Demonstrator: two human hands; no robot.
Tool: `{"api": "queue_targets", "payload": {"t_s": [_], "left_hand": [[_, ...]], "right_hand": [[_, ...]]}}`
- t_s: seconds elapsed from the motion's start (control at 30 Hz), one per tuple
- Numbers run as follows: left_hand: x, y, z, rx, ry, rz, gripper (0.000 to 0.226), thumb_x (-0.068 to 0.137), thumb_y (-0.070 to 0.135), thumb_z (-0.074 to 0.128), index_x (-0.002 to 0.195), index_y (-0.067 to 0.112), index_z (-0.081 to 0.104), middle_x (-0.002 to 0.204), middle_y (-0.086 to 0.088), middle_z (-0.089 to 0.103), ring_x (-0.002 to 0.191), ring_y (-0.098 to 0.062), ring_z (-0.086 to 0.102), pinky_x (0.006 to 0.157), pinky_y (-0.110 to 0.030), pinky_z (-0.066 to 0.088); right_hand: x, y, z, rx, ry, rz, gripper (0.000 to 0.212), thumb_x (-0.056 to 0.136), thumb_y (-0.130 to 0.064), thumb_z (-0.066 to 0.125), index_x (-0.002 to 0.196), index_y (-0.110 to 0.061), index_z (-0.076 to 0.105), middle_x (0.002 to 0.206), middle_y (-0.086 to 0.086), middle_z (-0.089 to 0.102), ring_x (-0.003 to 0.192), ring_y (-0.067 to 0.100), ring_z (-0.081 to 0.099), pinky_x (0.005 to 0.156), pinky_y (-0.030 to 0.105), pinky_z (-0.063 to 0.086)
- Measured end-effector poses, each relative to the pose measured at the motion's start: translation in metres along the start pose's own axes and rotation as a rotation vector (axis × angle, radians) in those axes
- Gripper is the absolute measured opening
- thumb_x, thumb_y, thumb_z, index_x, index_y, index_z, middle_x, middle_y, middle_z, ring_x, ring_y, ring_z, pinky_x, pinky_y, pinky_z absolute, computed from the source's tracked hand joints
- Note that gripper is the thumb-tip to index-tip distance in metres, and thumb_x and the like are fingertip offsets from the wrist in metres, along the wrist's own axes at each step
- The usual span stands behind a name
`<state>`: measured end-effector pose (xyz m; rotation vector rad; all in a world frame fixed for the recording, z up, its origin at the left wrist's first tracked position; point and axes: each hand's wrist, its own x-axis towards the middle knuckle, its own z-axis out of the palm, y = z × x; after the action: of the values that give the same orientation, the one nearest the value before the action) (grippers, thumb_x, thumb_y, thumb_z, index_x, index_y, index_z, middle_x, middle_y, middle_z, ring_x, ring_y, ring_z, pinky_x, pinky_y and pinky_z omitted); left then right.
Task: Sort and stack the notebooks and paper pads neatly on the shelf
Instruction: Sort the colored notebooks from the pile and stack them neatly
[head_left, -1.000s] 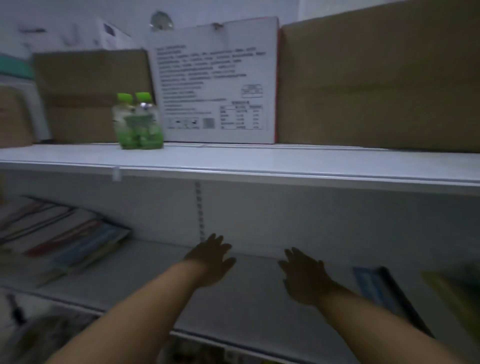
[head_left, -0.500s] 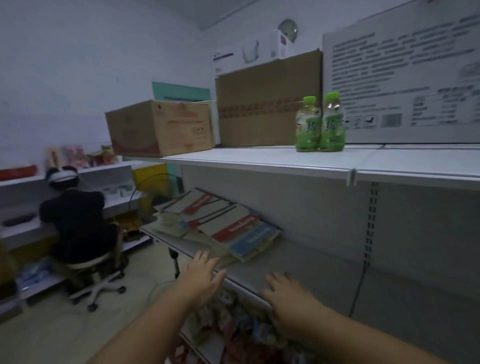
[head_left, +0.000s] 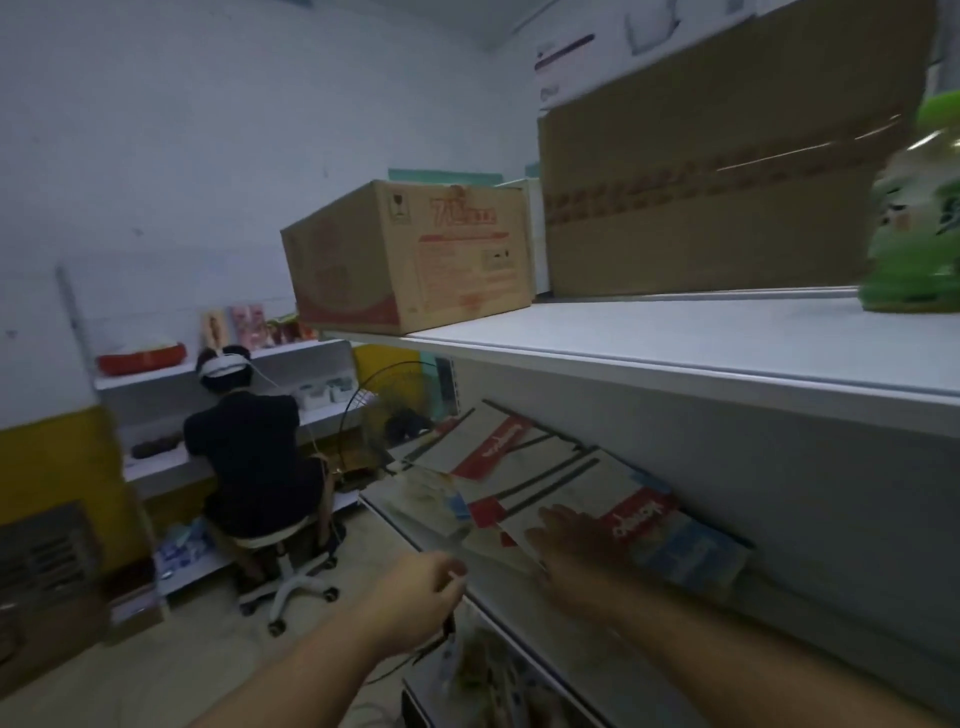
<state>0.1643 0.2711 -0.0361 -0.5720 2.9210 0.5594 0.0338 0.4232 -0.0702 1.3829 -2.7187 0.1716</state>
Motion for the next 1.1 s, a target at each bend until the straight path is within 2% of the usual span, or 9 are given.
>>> {"api": "queue_targets", "payload": {"t_s": [0.13,0.3,0.47,0.57,0.67,0.83,0.93,1.0,1.1], "left_hand": [[0.038,-0.016,-0.004,0.004,-0.069,0.097,0.035,0.096,0.036,0.043,0.126,0.024,0.058,0.124,0.005,0.061,0.109,-0.009,0.057,0.096,-0.026,0.047],[0.095,-0.030,-0.014,-0.374,-0.096,0.204,0.023,0.096,0.028,0.046,0.109,0.019,0.063,0.102,0.005,0.067,0.087,-0.008,0.064,0.076,-0.020,0.052],[0.133,-0.061,-0.028,-1.022,-0.555,0.035,0.037,0.098,0.031,0.046,0.103,0.001,0.068,0.101,-0.015,0.073,0.098,-0.030,0.068,0.083,-0.036,0.054],[0.151,-0.073,-0.029,-1.167,-0.752,0.080,0.052,0.096,0.043,0.037,0.109,0.000,0.063,0.106,-0.019,0.070,0.085,-0.028,0.071,0.065,-0.032,0.058],[0.160,-0.070,-0.032,-1.321,-0.866,0.079,0.047,0.093,0.040,0.043,0.111,0.003,0.066,0.107,-0.021,0.069,0.085,-0.031,0.070,0.063,-0.035,0.057],[0.167,-0.082,-0.032,-1.263,-0.686,0.113,0.016,0.088,0.002,0.049,0.098,-0.003,0.062,0.070,-0.017,0.071,0.059,-0.027,0.068,0.053,-0.030,0.051],[0.180,-0.100,-0.052,-1.291,-0.483,0.168,0.024,0.089,-0.003,0.049,0.111,0.005,0.056,0.087,-0.019,0.070,0.078,-0.034,0.066,0.061,-0.035,0.050],[0.191,-0.110,-0.062,-1.318,-0.406,0.196,0.035,0.089,-0.002,0.049,0.121,0.010,0.051,0.101,-0.020,0.064,0.088,-0.037,0.061,0.065,-0.039,0.051],[0.195,-0.116,-0.071,-1.325,-0.376,0.187,0.035,0.089,-0.002,0.049,0.121,0.011,0.052,0.099,-0.019,0.064,0.085,-0.036,0.062,0.057,-0.037,0.052]], "right_hand": [[0.037,-0.001,0.018,-0.009,-0.100,0.211,0.074,0.092,-0.056,0.037,0.150,-0.018,0.010,0.158,0.011,0.001,0.146,0.029,0.000,0.116,0.048,0.006],[0.050,-0.001,0.032,0.024,-0.049,0.303,0.058,0.095,-0.044,0.041,0.145,-0.018,0.025,0.155,0.002,0.019,0.144,0.023,0.014,0.117,0.043,0.014],[0.039,-0.015,0.030,0.118,0.100,0.386,0.051,0.102,-0.035,0.030,0.150,-0.027,0.017,0.158,-0.008,0.008,0.146,0.011,0.006,0.116,0.025,0.005],[0.039,-0.035,0.029,0.068,0.296,0.430,0.048,0.099,-0.032,0.026,0.146,-0.022,0.030,0.148,-0.016,0.024,0.137,0.013,0.036,0.107,0.019,0.022],[0.044,-0.064,0.032,-0.089,0.332,0.280,0.040,0.101,-0.033,0.018,0.127,-0.028,0.047,0.130,-0.008,0.059,0.111,0.020,0.062,0.090,0.036,0.050],[0.053,-0.085,0.039,-0.104,0.287,0.216,0.044,0.098,-0.053,0.027,0.133,-0.032,0.044,0.144,-0.002,0.046,0.132,0.017,0.043,0.103,0.049,0.037],[0.066,-0.066,0.028,0.136,0.484,0.535,0.051,0.096,-0.050,0.036,0.143,-0.035,0.028,0.151,-0.013,0.018,0.142,0.006,0.010,0.114,0.042,0.019],[0.077,-0.055,0.024,0.249,0.280,0.787,0.066,0.094,-0.053,0.040,0.150,-0.032,0.012,0.154,-0.016,-0.010,0.144,0.008,-0.011,0.119,0.033,0.001],[0.097,-0.046,0.027,0.243,0.030,0.853,0.080,0.089,-0.065,0.039,0.151,-0.026,0.009,0.159,-0.004,-0.008,0.146,0.015,-0.011,0.119,0.043,-0.007]]}}
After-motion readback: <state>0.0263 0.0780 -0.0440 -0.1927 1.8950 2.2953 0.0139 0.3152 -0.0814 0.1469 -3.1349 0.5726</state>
